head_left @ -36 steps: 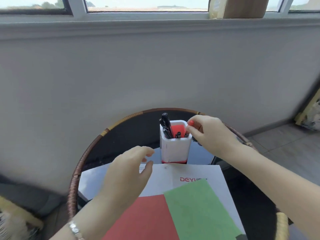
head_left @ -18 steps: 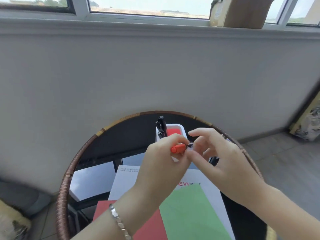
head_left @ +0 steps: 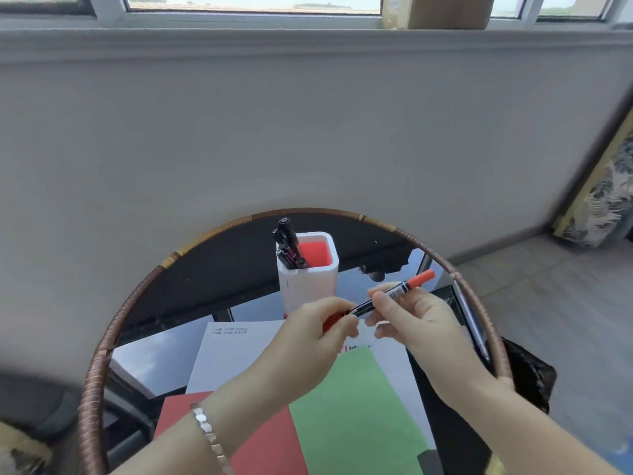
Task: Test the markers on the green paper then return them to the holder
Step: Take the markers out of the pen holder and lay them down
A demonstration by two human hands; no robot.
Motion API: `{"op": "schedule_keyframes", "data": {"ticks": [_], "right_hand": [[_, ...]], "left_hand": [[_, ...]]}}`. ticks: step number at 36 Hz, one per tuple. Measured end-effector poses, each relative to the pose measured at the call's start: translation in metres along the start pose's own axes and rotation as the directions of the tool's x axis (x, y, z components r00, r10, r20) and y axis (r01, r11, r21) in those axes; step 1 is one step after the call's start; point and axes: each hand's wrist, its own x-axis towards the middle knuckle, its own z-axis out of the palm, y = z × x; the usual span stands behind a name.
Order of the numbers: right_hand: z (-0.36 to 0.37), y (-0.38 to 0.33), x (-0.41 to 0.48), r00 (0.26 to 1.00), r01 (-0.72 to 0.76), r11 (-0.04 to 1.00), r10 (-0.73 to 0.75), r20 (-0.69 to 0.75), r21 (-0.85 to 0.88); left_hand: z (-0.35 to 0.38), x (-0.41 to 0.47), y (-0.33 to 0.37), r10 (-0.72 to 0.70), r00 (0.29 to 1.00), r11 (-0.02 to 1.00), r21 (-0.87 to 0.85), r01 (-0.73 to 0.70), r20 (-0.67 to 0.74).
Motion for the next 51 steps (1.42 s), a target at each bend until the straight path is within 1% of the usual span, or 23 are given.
{"op": "schedule_keyframes", "data": {"ticks": [4, 7, 10, 14, 18, 20, 22, 25, 26, 28, 30, 32, 33, 35, 36, 39, 40, 42, 43, 44, 46, 49, 51], "right_hand": [[0.001, 0.000, -0.003, 0.996, 0.066, 0.994, -0.071, 0.048, 0.092], [0.001, -0.001, -0.005, 0.993, 0.086, 0.987, -0.095, 0.064, 0.133], [0.000, 0.003, -0.006, 0.992, 0.094, 0.983, -0.106, 0.070, 0.160], [-0.001, 0.010, -0.007, 0.984, 0.123, 0.975, -0.144, 0.104, 0.187], [-0.005, 0.010, -0.008, 0.965, 0.133, 0.975, -0.168, 0.200, 0.175], [-0.005, 0.005, -0.009, 0.971, 0.106, 0.982, -0.136, 0.197, 0.157], [-0.007, -0.001, -0.006, 0.988, 0.054, 0.988, -0.075, 0.138, 0.148], [-0.027, -0.006, 0.012, 0.996, -0.077, 0.993, 0.082, -0.042, 0.093], [-0.036, -0.008, 0.020, 0.986, -0.136, 0.989, 0.140, -0.086, 0.053], [-0.057, -0.007, 0.035, 0.962, -0.253, 0.967, 0.247, -0.116, -0.038], [-0.078, -0.003, 0.046, 0.948, -0.314, 0.926, 0.293, -0.125, -0.210], [-0.094, 0.002, 0.055, 0.954, -0.301, 0.845, 0.257, -0.158, -0.442], [-0.099, 0.006, 0.058, 0.961, -0.277, 0.784, 0.218, -0.172, -0.555], [-0.104, 0.014, 0.061, 0.972, -0.235, 0.621, 0.140, -0.188, -0.748], [-0.106, 0.018, 0.062, 0.977, -0.213, 0.556, 0.110, -0.182, -0.803], [-0.109, 0.033, 0.062, 0.992, -0.123, 0.432, 0.028, -0.123, -0.893], [-0.110, 0.037, 0.061, 0.995, -0.095, 0.358, 0.008, -0.099, -0.929], [-0.110, 0.042, 0.059, 0.998, -0.040, 0.171, -0.035, -0.047, -0.984], [-0.110, 0.044, 0.059, 0.998, -0.013, 0.095, -0.067, -0.019, -0.995], [-0.111, 0.047, 0.058, 0.995, 0.012, 0.045, -0.097, 0.008, -0.999], [-0.114, 0.051, 0.058, 0.989, 0.057, 0.035, -0.142, 0.052, -0.998], [-0.123, 0.056, 0.057, 0.984, 0.092, 0.107, -0.164, 0.074, -0.990], [-0.128, 0.058, 0.055, 0.981, 0.104, 0.145, -0.176, 0.078, -0.984]], "left_hand": [[0.002, -0.002, -0.001, 0.125, 0.991, 0.974, 0.185, -0.130, 0.038], [0.000, -0.002, -0.002, 0.198, 0.979, 0.953, 0.225, -0.205, 0.052], [-0.002, -0.003, -0.004, 0.227, 0.972, 0.940, 0.246, -0.236, 0.065], [-0.005, -0.005, -0.005, 0.208, 0.974, 0.957, 0.191, -0.221, 0.084], [-0.010, -0.008, -0.001, 0.082, 0.985, 0.993, 0.073, -0.094, 0.154], [-0.009, -0.010, -0.001, 0.027, 0.980, 0.998, 0.057, -0.039, 0.197], [-0.007, -0.010, -0.003, -0.044, 0.977, 0.999, 0.027, 0.039, 0.206], [-0.007, -0.009, -0.011, -0.152, 0.978, 0.988, 0.016, 0.151, 0.140], [-0.007, -0.009, -0.015, -0.158, 0.981, 0.987, 0.029, 0.155, 0.109], [-0.007, -0.009, -0.020, -0.152, 0.986, 0.988, 0.041, 0.149, 0.065], [-0.004, -0.009, -0.024, -0.157, 0.987, 0.987, 0.032, 0.156, 0.032], [-0.001, -0.007, -0.026, -0.173, 0.985, 0.985, 0.014, 0.173, 0.000], [0.002, -0.006, -0.027, -0.179, 0.984, 0.984, 0.000, 0.179, -0.012], [0.008, -0.002, -0.026, -0.192, 0.981, 0.981, -0.032, 0.191, -0.016], [0.012, 0.000, -0.024, -0.197, 0.980, 0.980, -0.036, 0.196, -0.015], [0.029, 0.007, -0.017, -0.196, 0.980, 0.981, -0.020, 0.196, -0.022], [0.036, 0.010, -0.014, -0.190, 0.981, 0.982, 0.000, 0.190, -0.022], [0.053, 0.019, -0.011, -0.157, 0.987, 0.985, 0.062, 0.159, -0.038], [0.061, 0.026, -0.011, -0.132, 0.990, 0.986, 0.093, 0.135, -0.044], [0.070, 0.032, -0.011, -0.112, 0.993, 0.986, 0.122, 0.117, -0.041], [0.085, 0.044, -0.010, -0.100, 0.995, 0.977, 0.188, 0.101, -0.016], [0.106, 0.059, -0.011, -0.078, 0.997, 0.954, 0.290, 0.074, 0.002], [0.115, 0.066, -0.010, -0.075, 0.997, 0.945, 0.320, 0.066, 0.016]]}}
